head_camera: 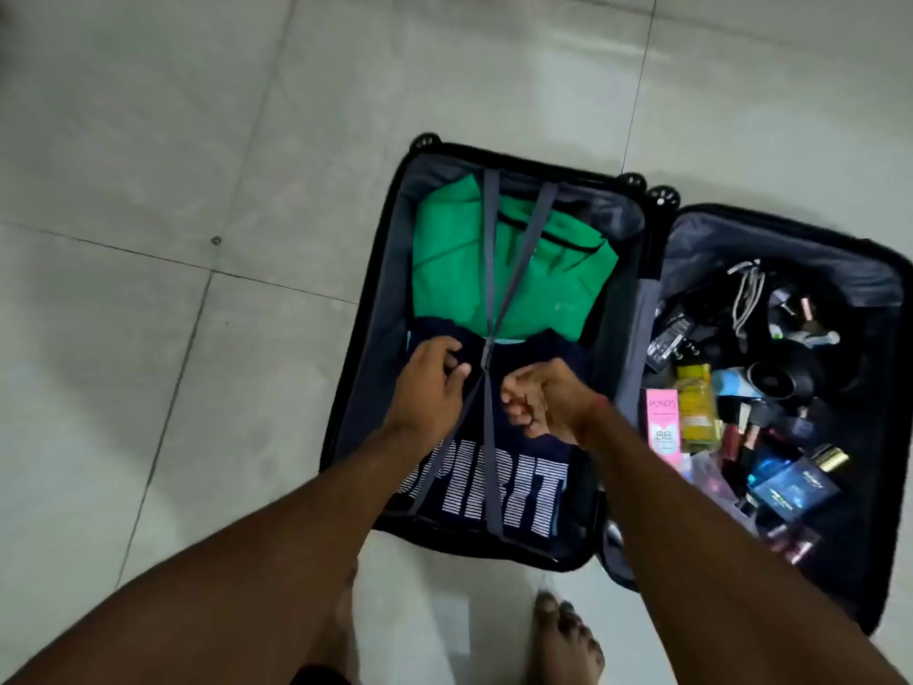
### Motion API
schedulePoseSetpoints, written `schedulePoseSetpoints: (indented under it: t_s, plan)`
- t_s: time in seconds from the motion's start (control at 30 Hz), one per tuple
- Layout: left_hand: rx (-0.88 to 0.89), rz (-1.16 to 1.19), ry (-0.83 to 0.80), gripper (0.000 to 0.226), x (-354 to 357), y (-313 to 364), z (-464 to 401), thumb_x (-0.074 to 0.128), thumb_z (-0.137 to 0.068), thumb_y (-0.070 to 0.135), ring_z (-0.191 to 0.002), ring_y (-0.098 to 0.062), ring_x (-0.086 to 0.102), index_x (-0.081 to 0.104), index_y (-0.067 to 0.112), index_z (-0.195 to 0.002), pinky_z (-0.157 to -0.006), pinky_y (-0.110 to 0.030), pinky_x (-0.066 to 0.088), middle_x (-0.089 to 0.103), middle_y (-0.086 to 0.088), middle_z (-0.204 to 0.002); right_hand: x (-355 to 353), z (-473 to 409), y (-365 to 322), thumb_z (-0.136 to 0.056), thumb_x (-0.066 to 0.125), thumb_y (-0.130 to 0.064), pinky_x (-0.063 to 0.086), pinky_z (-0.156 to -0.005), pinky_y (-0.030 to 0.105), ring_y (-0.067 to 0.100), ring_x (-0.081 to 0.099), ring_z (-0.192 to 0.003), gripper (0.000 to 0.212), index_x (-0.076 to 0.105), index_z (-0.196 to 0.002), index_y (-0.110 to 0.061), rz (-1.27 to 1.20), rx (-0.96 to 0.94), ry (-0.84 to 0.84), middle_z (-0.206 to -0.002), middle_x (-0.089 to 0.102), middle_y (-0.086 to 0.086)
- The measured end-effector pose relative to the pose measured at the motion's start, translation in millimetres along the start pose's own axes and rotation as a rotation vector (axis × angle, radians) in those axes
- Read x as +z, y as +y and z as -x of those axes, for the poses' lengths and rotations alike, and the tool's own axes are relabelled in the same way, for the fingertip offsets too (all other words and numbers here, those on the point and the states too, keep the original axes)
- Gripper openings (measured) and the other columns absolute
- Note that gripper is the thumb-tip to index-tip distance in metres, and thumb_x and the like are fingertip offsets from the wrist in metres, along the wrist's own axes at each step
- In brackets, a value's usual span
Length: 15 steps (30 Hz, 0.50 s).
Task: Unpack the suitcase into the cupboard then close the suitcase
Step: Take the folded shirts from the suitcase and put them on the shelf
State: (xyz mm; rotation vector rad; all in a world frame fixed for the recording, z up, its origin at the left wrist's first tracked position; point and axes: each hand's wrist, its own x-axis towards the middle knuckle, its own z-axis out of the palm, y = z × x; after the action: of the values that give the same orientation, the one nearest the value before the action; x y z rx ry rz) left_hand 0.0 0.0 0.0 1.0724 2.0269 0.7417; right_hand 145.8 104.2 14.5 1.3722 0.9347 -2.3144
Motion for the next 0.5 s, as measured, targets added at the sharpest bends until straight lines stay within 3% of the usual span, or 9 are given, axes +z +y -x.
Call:
schedulePoseSetpoints:
  t_s: [0.07, 0.17, 0.23, 0.33, 0.5]
  plan:
    - [-0.234, 0.062, 0.003, 0.032, 13, -5, -13, 0.057, -0.095, 0.026, -0.086, -0.016, 0.058, 0.056, 0.009, -0.122, -0.075, -0.028, 0.046, 0.061, -0.002, -0.096, -20, -12, -2, -0.059, 0.079, -0.044, 0.019, -0.044, 0.019, 0.008, 0.034, -0.05, 0.04, 0.053, -0.068, -0.014, -0.088, 0.107, -0.246, -0.056, 0.04, -0.005]
    - [-0.317, 0.111, -0.06, 0.032, 26, -9, -23, 0.061, -0.093, 0.034, -0.085, -0.013, 0.061, 0.063, 0.011, -0.115, -0.07, -0.021, 0.045, 0.065, 0.002, -0.09, -43, -21, -8, -0.055, 0.089, -0.046, 0.026, -0.038, 0.012, 0.004, 0.038, -0.052, 0.044, 0.065, -0.072, -0.014, -0.057, 0.162, -0.514, -0.059, 0.044, -0.006]
    - [-0.318, 0.251, -0.111, 0.028, 30, -11, -27, 0.061, -0.093, 0.034, -0.082, -0.013, 0.064, 0.068, 0.01, -0.105, -0.07, -0.022, 0.05, 0.069, 0.0, -0.089, -43, -24, -13, -0.056, 0.088, -0.046, 0.026, -0.037, 0.012, 0.004, 0.037, -0.051, 0.042, 0.063, -0.072, -0.015, -0.017, 0.165, -0.388, -0.059, 0.042, -0.006]
    - [-0.393, 0.522, -0.162, 0.026, 37, -10, -31, 0.053, -0.099, 0.024, -0.066, -0.019, 0.067, 0.068, 0.003, -0.1, -0.069, -0.035, 0.058, 0.071, -0.008, -0.084, -35, -37, -15, -0.08, 0.067, -0.05, 0.025, -0.041, 0.017, 0.006, 0.035, -0.048, 0.034, 0.056, -0.075, -0.018, 0.05, 0.083, 0.052, -0.058, 0.041, -0.007]
    - [-0.45, 0.546, -0.11, 0.036, 43, -7, -35, 0.038, -0.104, 0.014, -0.047, -0.013, 0.059, 0.063, 0.01, -0.078, -0.05, -0.027, 0.052, 0.066, -0.005, -0.066, -13, -49, -10, -0.095, 0.057, -0.035, 0.035, -0.045, 0.019, 0.011, 0.052, -0.045, 0.023, 0.061, -0.087, -0.014, 0.12, -0.118, 0.405, -0.064, 0.064, -0.001]
